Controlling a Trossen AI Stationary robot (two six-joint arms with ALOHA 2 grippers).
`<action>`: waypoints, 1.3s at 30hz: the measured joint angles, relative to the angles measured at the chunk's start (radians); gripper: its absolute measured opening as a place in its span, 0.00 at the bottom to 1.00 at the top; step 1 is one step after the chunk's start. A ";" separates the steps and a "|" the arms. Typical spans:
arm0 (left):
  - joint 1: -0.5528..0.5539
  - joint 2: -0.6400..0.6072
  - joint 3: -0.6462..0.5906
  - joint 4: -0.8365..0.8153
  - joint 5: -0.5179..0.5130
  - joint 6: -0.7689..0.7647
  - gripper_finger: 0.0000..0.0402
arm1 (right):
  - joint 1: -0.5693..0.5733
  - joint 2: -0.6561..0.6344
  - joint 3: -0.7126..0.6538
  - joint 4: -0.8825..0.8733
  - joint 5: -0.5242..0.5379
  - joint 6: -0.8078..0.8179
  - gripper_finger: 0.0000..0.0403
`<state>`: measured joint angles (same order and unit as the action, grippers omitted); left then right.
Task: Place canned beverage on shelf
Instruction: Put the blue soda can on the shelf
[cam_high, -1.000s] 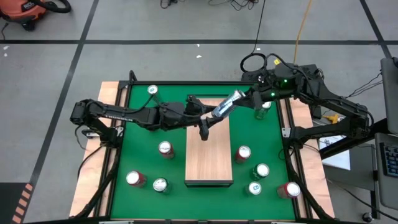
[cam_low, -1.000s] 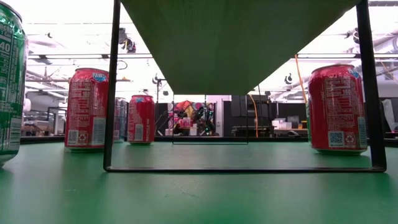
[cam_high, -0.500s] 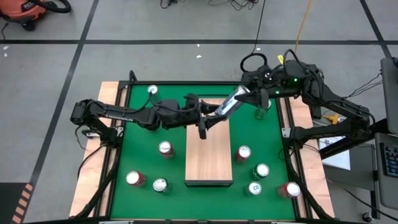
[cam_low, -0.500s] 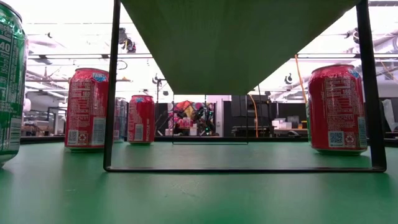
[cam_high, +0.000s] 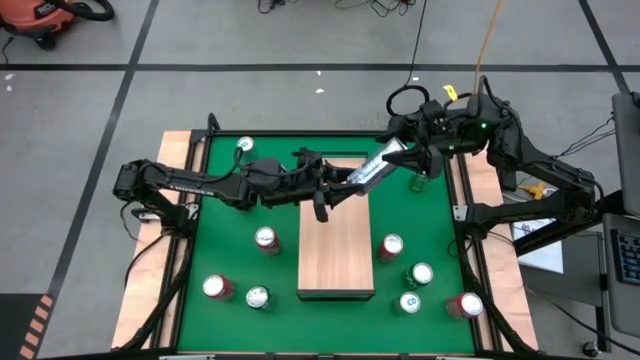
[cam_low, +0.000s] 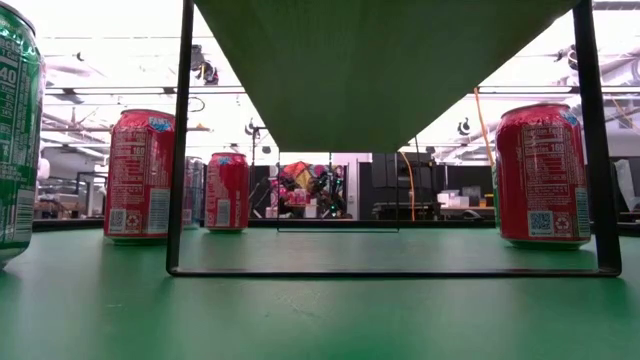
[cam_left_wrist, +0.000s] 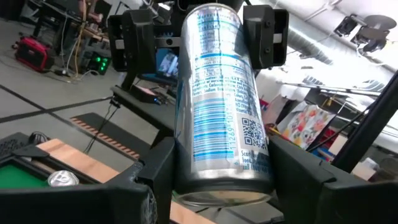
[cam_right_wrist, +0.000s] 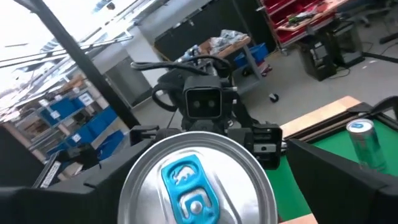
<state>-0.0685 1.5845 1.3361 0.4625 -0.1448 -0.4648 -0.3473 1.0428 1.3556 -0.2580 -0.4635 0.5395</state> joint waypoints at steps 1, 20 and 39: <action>0.000 0.000 0.000 0.000 0.000 0.000 0.50 | 0.000 0.000 0.000 0.000 -0.009 -0.001 0.88; 0.001 -0.003 0.003 -0.089 -0.020 0.002 0.53 | 0.000 0.002 -0.001 -0.034 -0.039 -0.007 0.52; 0.014 -0.033 0.010 -0.206 -0.086 -0.009 0.77 | 0.000 0.008 -0.003 -0.149 0.031 0.032 0.55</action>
<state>-0.0545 1.5513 1.3460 0.2564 -0.2306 -0.4736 -0.3477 1.0512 1.3529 -0.4070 -0.4323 0.5716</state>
